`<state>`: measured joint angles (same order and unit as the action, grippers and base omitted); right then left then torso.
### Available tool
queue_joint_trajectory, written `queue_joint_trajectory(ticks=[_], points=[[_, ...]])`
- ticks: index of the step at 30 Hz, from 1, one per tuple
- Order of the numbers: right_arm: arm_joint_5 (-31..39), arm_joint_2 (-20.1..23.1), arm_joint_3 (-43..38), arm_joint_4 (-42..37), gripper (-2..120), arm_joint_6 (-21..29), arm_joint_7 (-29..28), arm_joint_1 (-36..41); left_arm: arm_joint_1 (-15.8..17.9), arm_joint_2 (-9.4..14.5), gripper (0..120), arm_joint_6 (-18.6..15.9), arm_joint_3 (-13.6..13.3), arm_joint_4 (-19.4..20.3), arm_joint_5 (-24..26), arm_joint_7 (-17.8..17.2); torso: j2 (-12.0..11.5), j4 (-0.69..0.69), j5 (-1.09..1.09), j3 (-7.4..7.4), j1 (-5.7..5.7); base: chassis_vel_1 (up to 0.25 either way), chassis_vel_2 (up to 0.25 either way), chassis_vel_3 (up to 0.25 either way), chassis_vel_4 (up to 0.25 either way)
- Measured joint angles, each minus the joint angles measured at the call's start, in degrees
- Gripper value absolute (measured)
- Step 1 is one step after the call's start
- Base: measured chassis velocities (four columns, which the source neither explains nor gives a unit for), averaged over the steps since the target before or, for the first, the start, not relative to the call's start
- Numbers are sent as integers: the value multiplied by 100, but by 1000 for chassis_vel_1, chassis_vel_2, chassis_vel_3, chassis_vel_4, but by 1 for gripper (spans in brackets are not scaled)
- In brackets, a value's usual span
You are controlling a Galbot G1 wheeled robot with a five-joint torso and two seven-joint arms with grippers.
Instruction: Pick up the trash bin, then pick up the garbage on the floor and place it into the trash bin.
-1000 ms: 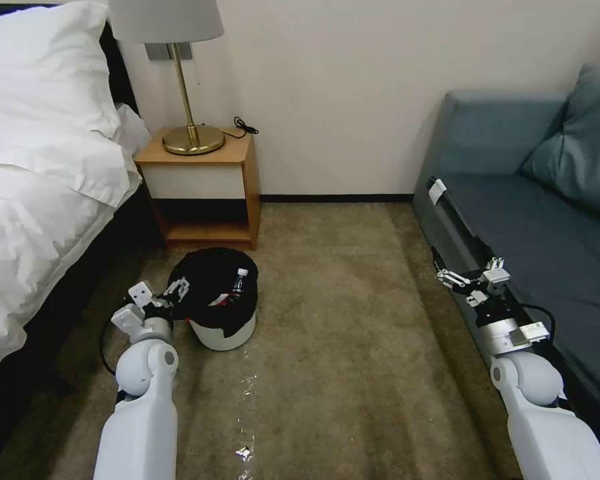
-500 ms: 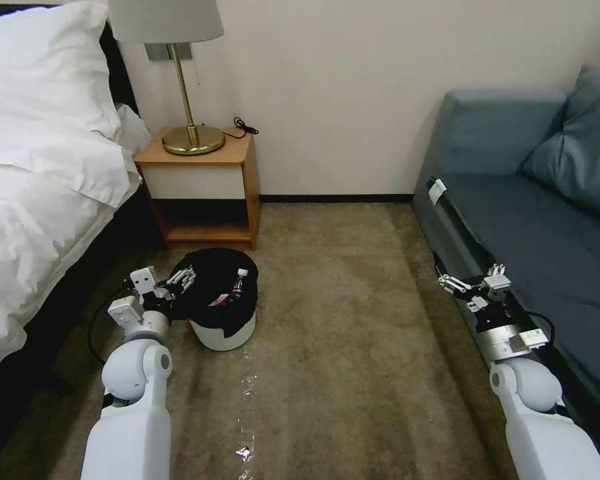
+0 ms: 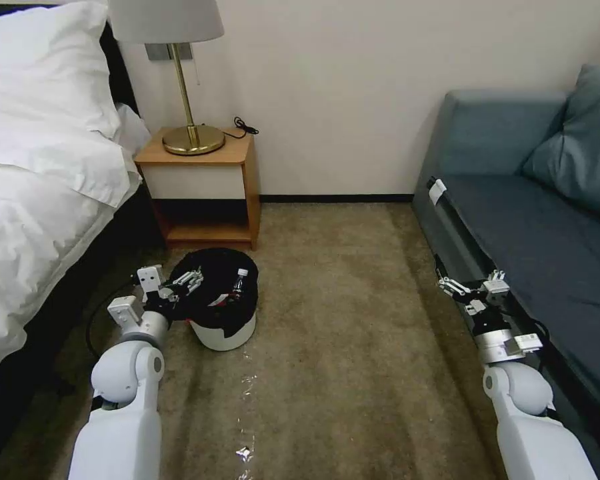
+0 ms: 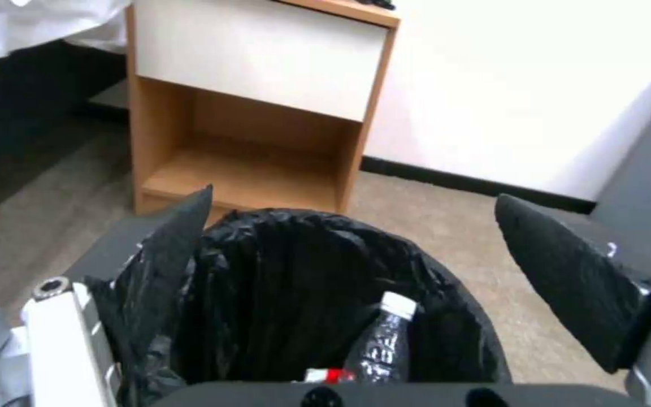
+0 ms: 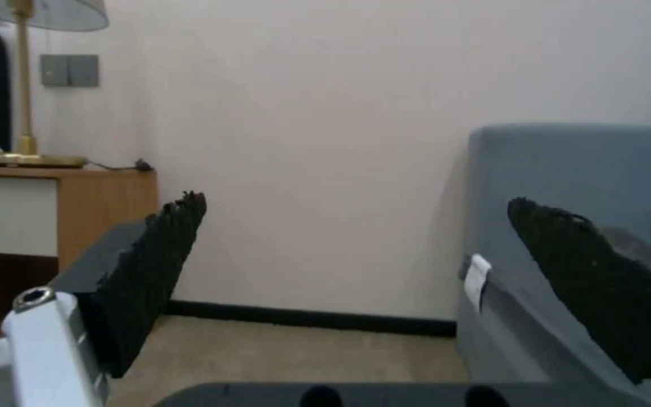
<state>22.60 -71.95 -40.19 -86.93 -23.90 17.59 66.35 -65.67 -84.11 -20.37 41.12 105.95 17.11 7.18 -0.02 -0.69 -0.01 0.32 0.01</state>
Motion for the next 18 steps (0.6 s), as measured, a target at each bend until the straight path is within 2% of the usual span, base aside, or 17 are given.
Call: queue_joint_trajectory(ticks=[2,4,5,7,10,18], points=[[-32,-13,17,-1,100,33,-71,7,-16,10,100,17,-6,-20,-8,81,0,0,0,0,0,0,0,0,0],[-111,-21,56,0,100,132,-212,49,-54,25,100,169,14,-104,-150,396,0,1,0,0,0,0,0,0,0],[-111,-21,56,0,100,132,-212,49,-54,25,100,169,14,-104,-150,396,0,1,0,0,0,0,0,0,0],[-128,-21,89,-23,100,275,-357,104,-57,26,100,429,41,-220,-278,611,0,0,1,0,0,0,0,0,0],[-126,-41,107,-31,100,372,-468,129,-55,15,100,624,27,-299,-295,640,0,0,0,0,0,0,0,0,0],[-130,-60,116,-35,99,426,-528,152,-30,-31,100,755,16,-340,-431,530,0,0,0,0,0,0,0,0,0]])
